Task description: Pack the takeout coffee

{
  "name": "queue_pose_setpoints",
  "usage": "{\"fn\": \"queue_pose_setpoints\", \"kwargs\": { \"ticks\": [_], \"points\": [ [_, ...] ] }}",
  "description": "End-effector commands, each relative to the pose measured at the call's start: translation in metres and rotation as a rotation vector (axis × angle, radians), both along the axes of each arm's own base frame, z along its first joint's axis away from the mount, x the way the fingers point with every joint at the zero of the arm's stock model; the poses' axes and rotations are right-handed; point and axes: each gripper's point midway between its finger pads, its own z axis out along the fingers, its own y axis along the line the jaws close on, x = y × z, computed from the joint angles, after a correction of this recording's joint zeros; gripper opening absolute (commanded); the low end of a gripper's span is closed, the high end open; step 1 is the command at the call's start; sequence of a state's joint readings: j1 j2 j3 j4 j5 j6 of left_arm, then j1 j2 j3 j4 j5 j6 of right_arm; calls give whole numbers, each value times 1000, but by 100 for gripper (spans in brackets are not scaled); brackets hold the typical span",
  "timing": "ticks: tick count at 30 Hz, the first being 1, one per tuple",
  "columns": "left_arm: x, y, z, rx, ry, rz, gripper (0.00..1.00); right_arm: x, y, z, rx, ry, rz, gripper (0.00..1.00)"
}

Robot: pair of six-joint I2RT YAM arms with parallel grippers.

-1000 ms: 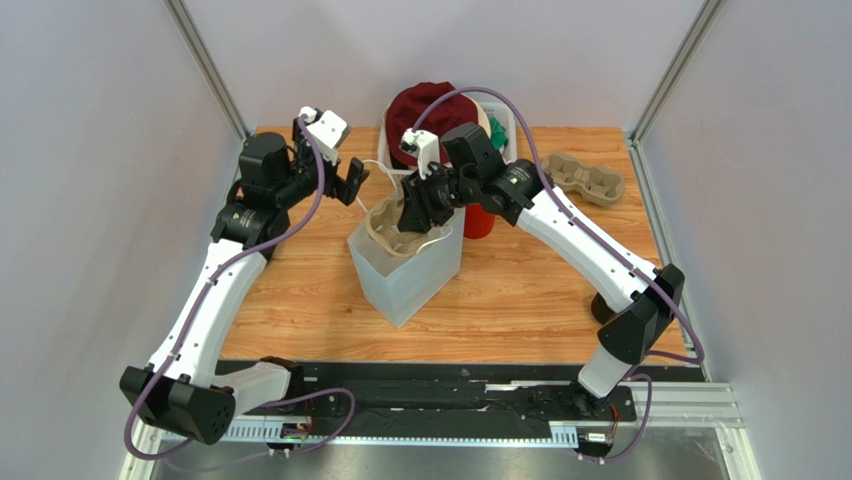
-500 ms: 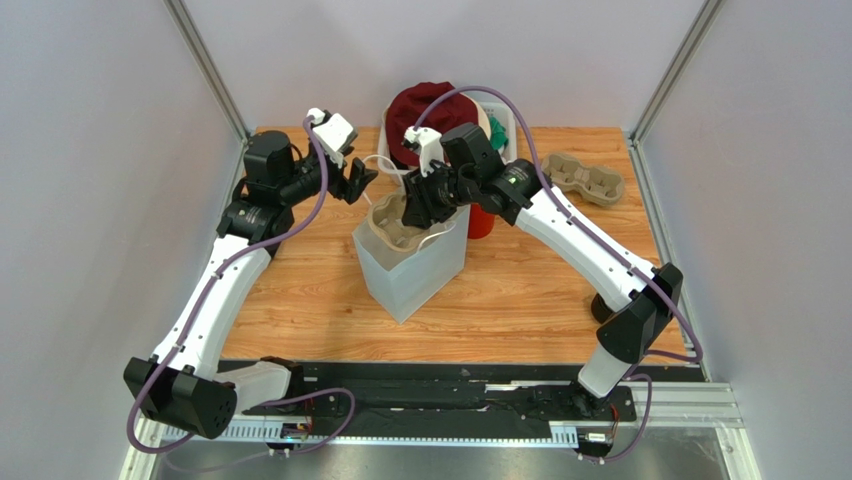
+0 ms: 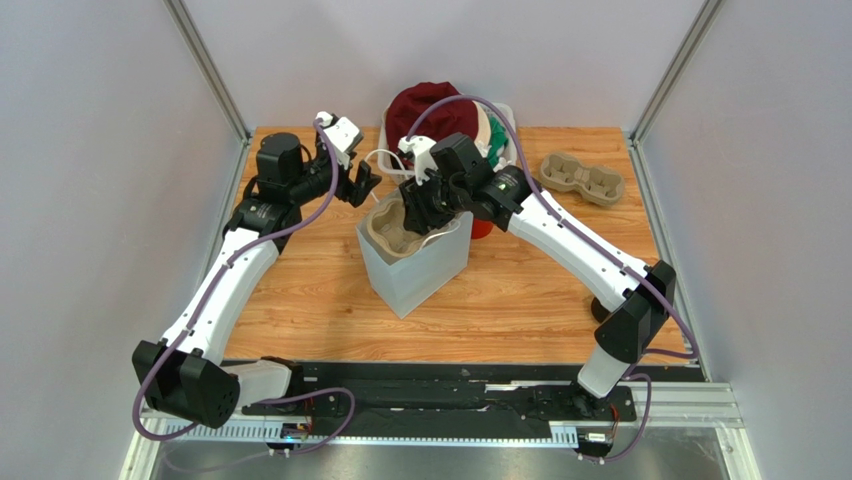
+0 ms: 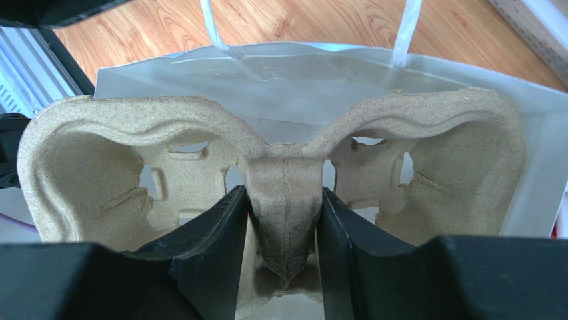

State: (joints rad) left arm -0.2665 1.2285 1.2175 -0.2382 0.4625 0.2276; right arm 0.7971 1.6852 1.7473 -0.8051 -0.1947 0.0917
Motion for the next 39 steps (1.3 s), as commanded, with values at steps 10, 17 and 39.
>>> {"fn": "queue_pose_setpoints", "kwargs": {
  "ticks": [10, 17, 39],
  "points": [
    [-5, -10, 17, -51, -44, -62, 5, 7, 5, 9, -10, -89, -12, 43],
    [-21, 2, 18, -96, 23, 22, 0, 16, -1, 8, -35, -117, -55, 43],
    [-50, -1, -4, -165, 145, 17, 0, 21, 14, 19, 27, -77, -92, 44]
  ]
}}
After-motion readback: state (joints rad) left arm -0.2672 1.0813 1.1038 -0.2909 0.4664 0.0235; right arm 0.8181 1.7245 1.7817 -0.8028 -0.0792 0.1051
